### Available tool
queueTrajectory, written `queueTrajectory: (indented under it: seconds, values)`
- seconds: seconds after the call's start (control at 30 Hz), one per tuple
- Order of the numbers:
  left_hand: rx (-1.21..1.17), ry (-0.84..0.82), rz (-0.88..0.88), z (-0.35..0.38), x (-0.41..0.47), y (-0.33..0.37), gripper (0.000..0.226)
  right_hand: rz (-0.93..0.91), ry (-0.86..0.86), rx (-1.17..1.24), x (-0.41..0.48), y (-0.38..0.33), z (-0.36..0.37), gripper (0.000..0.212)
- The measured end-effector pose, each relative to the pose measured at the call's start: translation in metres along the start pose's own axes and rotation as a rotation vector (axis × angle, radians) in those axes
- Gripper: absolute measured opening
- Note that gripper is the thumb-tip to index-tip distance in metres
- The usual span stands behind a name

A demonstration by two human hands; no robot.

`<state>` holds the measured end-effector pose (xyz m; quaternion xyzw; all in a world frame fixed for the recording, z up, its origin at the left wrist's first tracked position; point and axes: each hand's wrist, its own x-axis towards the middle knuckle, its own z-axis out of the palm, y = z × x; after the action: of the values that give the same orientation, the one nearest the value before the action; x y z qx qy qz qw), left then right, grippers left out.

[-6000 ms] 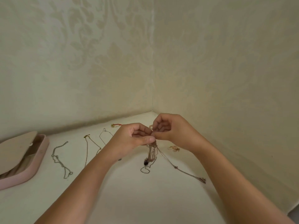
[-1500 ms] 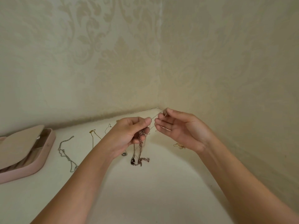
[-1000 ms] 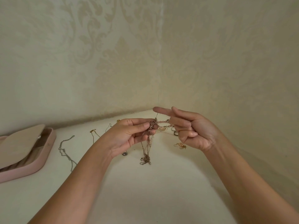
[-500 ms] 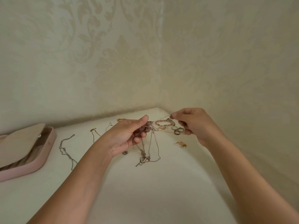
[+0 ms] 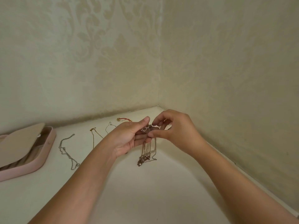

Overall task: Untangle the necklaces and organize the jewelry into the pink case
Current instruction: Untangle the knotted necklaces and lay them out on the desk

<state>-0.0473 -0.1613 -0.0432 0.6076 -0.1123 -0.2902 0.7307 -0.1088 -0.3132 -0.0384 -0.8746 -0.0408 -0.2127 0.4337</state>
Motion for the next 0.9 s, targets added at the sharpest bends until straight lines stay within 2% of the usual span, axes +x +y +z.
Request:
queueTrajectory:
  seconds: [0.13, 0.27, 0.4, 0.5, 0.73, 0.9]
  values:
    - [-0.006, -0.07, 0.012, 0.0, 0.001, -0.001, 0.033, -0.067, 0.008, -0.139, -0.001, 0.003, 0.004, 0.024]
    - [-0.045, -0.128, 0.039, 0.002, 0.0, -0.001, 0.027, -0.025, 0.067, -0.134, -0.001, 0.003, 0.009, 0.018]
    - [-0.075, -0.136, 0.038, 0.002, 0.001, -0.002, 0.02, 0.008, 0.049, -0.157, -0.001, 0.004, 0.008, 0.009]
    - [-0.086, -0.13, 0.033, -0.001, 0.003, -0.001, 0.022, 0.063, 0.02, 0.012, -0.001, 0.001, 0.002, 0.01]
    - [-0.115, -0.166, 0.03, -0.005, 0.004, -0.001, 0.022, 0.32, -0.046, 0.454, 0.004, 0.004, -0.005, 0.011]
    - [-0.094, -0.248, 0.012, -0.011, 0.006, -0.002, 0.028, 0.432, -0.183, 0.686, 0.005, 0.004, -0.006, 0.012]
